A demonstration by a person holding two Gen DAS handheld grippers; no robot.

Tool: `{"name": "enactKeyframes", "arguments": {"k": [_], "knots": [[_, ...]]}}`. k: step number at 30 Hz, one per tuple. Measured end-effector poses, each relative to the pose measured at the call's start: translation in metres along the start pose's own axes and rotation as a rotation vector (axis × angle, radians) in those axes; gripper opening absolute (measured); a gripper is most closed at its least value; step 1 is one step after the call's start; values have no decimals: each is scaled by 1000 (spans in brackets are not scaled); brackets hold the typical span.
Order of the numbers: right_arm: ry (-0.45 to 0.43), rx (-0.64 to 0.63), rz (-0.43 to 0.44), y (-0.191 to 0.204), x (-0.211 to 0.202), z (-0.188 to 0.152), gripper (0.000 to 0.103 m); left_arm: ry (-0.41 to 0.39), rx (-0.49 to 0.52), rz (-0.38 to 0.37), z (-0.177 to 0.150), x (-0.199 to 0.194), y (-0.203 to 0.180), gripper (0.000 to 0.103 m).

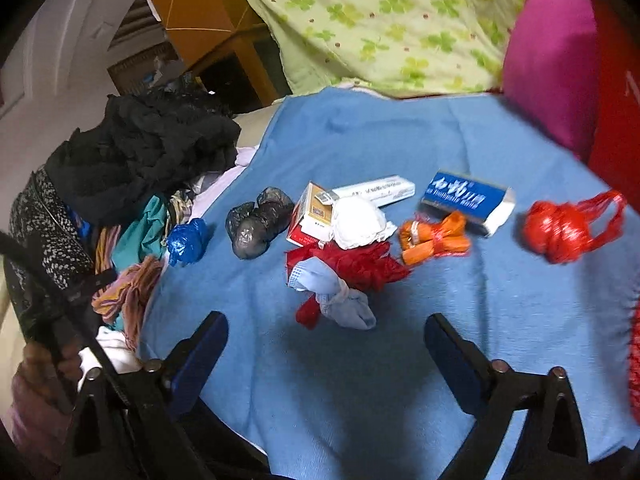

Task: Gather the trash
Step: 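Grasp the blue plastic bag with the left tool, then carry the blue bag into the red mesh basket and open the left tool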

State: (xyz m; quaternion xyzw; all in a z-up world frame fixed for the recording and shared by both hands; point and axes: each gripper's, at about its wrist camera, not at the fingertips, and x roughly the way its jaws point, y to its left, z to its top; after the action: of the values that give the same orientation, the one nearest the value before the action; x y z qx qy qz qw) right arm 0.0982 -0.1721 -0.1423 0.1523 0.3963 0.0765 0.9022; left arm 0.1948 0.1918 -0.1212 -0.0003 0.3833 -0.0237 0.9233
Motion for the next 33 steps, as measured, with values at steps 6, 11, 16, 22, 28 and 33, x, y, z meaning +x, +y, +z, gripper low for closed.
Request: {"name": "enactKeyframes", "arguments": {"k": [6,11,16,22,28,33], "knots": [[53,43,72,-12,38,7,84,45,-17,-6,33,61,-6,103],[112,3,69,-9,78,14,72,137,-15,-24,41,107,-10,88],[167,46,77,-18,100,4,40,220,-37,-67,33,137,-13,59],[102,65,129,-22,57,-5,37,179,1,-73,27,121,-24,47],[20,100,160,-36,-10,-11,37,88,77,-157,15,62,-61,47],[-117,149,123,-66,-94,-15,37,-10,206,-304,11,-11,-125,47]]}}
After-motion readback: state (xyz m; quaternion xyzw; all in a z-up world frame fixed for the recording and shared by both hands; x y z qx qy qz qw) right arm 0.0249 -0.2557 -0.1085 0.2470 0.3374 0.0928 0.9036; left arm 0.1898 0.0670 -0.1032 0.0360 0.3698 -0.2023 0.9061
